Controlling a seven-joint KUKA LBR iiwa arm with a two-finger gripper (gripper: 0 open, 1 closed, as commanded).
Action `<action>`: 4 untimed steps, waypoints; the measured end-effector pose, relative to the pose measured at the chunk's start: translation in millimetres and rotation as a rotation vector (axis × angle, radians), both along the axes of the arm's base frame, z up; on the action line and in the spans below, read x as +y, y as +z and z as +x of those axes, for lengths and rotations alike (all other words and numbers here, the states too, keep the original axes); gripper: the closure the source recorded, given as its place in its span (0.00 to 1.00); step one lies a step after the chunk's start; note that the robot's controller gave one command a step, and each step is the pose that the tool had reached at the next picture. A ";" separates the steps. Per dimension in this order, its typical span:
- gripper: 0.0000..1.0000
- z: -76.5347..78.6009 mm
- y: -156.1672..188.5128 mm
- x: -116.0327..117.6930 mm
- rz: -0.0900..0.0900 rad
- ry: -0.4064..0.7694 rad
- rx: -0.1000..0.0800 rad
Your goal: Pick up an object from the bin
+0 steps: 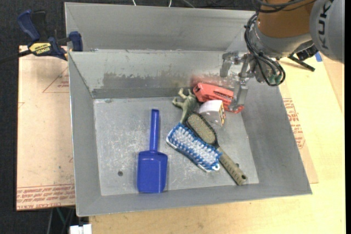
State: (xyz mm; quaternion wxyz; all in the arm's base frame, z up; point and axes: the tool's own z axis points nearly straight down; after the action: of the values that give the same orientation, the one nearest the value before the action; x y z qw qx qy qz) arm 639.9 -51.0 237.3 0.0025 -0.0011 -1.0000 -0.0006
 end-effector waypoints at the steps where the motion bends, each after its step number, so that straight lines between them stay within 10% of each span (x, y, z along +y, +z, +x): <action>1: 0.00 1.5 4.5 0.3 -0.001 0.002 -0.008; 2: 0.00 17.0 -142.4 -48.9 0.001 -0.188 -0.014; 3: 0.00 11.0 -159.2 -56.2 -0.002 -0.097 -0.039; 4: 0.00 9.3 -160.5 -52.5 0.001 -0.277 -0.038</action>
Offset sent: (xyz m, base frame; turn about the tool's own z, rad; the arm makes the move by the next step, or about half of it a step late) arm 0.0171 -0.0573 -0.1673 0.2174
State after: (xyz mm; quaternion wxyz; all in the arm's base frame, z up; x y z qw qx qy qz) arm 649.2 -103.6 76.7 -0.0164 -0.1393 -0.9901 -0.0016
